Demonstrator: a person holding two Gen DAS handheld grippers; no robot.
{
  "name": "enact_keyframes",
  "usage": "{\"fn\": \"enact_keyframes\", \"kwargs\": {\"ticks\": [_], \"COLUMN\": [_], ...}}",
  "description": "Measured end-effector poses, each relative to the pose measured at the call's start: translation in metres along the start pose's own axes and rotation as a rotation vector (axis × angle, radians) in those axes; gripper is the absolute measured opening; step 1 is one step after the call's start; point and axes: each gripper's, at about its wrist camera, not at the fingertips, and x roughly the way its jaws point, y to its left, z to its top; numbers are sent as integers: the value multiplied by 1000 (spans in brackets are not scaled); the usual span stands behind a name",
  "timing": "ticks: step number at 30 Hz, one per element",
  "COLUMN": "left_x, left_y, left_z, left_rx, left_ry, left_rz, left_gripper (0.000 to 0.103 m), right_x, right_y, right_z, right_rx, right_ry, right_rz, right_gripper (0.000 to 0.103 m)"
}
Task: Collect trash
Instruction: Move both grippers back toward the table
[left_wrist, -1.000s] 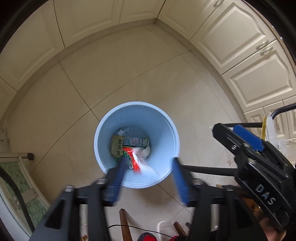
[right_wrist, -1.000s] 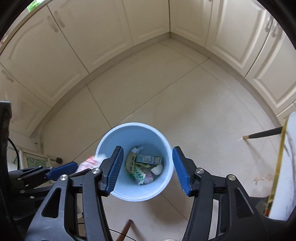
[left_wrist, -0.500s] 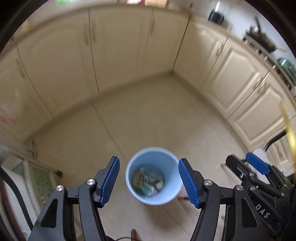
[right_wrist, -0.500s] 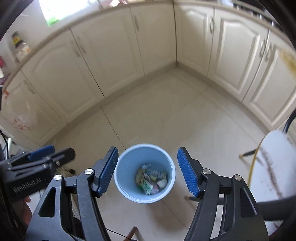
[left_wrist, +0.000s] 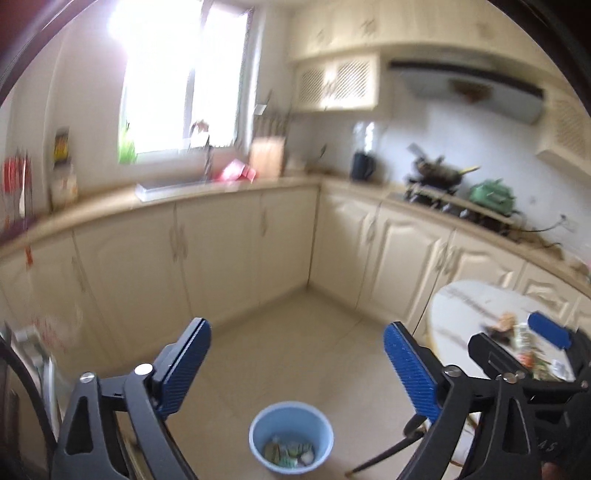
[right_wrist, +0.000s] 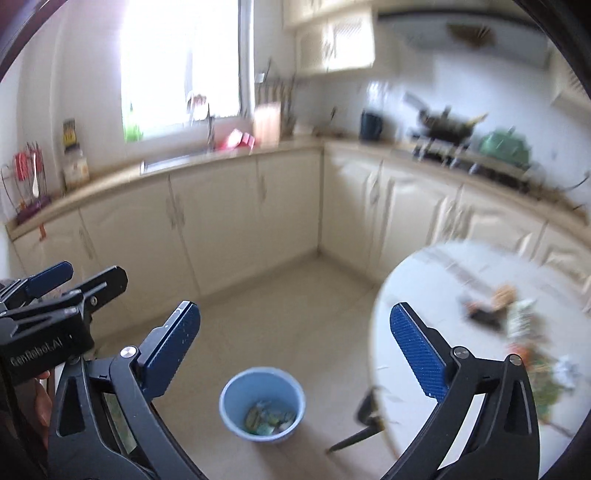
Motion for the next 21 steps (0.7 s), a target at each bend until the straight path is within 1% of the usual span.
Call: {"fn": "enact_keyframes", "kwargs": {"ticks": [1, 2, 5, 6, 7, 9, 10, 12, 13, 14, 15, 16, 17, 18, 21], "left_x": [-12, -23, -55, -69, -78, -99, -105, -119, -155, -160, -175, -186, -208, -226, -251], "left_y": [-10, -19, -34, -48, -57, -60, -69, -75, -59, -66, -50, -43, -31, -32, -34], "left_z": [-7, -6, -15, -28, -32, -43, -45, -62, -92, -96, -111, -119, -131, -141, -158], "left_rx": [16, 29, 39, 42, 48, 62, 72, 78, 82, 89, 90, 93, 96, 98, 113], "left_ry": [-35, -70, -145, -159, -179, -205, -222, -251, -261, -277, -289, -296, -305, -311, -328], "left_rz": [-2, -12, -64, -72, -88, -100, -105, -114, -117, -122, -124, -127, -135, -139, -148], "left_gripper": [98, 101, 102, 102, 102, 102, 102, 102, 102, 102, 102, 102, 102, 102, 102], "right_x": [-23, -36, -89, -106, -122, -152, -160, -182, -191, -202, -212, -220, -228, -233, -250], "right_y": [-4, -6, -15, -20, -24, -31, -33, -37, -43, -44, -47, -51, -54, -55, -62], "right_z": [5, 8, 17, 20, 21, 24, 25, 24, 21, 20, 19, 18, 18, 18, 16], "right_rx": [-2, 0, 25, 34, 42, 55, 60, 70, 72, 74, 79, 80, 83, 85, 94], "right_ry": [-38, -60, -130, -155, -178, -211, -220, -242, -249, -259, -272, -278, -287, -295, -318], "right_rz": [-16, -26, -72, -85, -103, -138, -149, -178, -190, -203, -216, -222, -234, -245, -266], "right_gripper": [103, 103, 103, 103, 103, 103, 103, 103, 103, 103, 103, 103, 103, 103, 103]}}
